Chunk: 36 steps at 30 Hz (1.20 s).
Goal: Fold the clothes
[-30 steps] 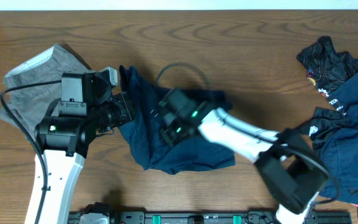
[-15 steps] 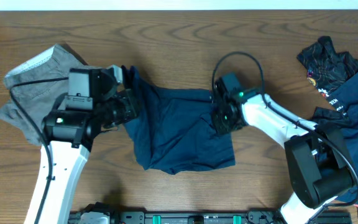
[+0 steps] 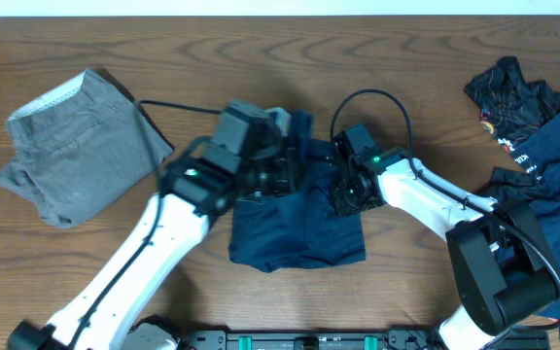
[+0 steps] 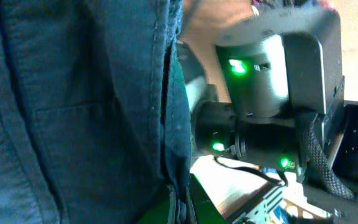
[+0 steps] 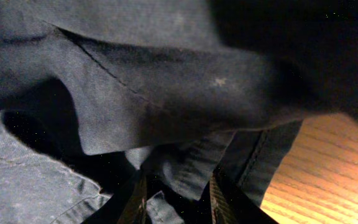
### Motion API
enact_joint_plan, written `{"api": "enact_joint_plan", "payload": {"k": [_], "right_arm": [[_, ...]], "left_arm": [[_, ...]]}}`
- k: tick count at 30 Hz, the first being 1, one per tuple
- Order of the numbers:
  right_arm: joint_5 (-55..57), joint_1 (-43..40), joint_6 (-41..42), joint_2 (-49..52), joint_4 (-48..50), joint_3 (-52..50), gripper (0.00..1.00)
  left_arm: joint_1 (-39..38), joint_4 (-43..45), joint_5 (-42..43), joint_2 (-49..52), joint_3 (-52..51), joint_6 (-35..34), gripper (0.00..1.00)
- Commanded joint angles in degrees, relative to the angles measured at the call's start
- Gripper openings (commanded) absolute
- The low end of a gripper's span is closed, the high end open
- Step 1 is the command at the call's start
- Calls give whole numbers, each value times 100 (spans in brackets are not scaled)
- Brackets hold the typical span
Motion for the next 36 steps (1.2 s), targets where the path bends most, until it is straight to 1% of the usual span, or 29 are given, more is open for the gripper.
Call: {"api": "enact_joint_plan", "payload": {"k": [1,2,4,6,9,12,14,16,18,21,24,27,31,33,36], "right_arm": [[-131,55,203,179,-232,-221,32],[-92,22,256,173,-319,-195,32],[76,-109,345,116,-664,-70,35],[339,-328,352,-33,-1185,184,41],[778,-699,407,-330,-1899,688,44],[813,-1123,398,-713,-2509,1379,47],[457,-1327,210,-966,-2728,1792,48],[-240,-1429,-186,-1217,-2793,2094,47],[-804,-1412,-435,-1414,-2763,2184,47],[-1370,-1235,-595,-1517,-2822,2181,45],[-1585,-922,-610,-1482,-2841,2039,42],[-1593,-476,-511,-1408,-2627,1674,41],[-1711,-20,-20,-1287,-2105,1003,41],[-1958,203,42,-1215,-1698,551,41],[-2002,463,160,-1075,-1281,-17,41]], "left_arm": [[-302,431,96,181,186,-179,6],[-332,544,92,214,186,-175,10],[-321,660,-48,240,186,-175,24],[-219,656,-247,223,186,-44,33],[24,651,-262,223,186,271,34],[293,647,-793,229,186,350,34],[431,656,-1429,269,186,444,36],[522,699,-1974,372,186,632,38],[590,804,-2264,575,186,909,38],[673,973,-2308,1086,186,1266,38],[734,1021,-2306,1650,186,1270,38],[791,1010,-2306,2203,186,1270,38],[859,765,-2291,2629,186,1266,38],[863,525,-2286,2719,186,1268,42],[863,173,-2286,2756,155,1266,42]]}}
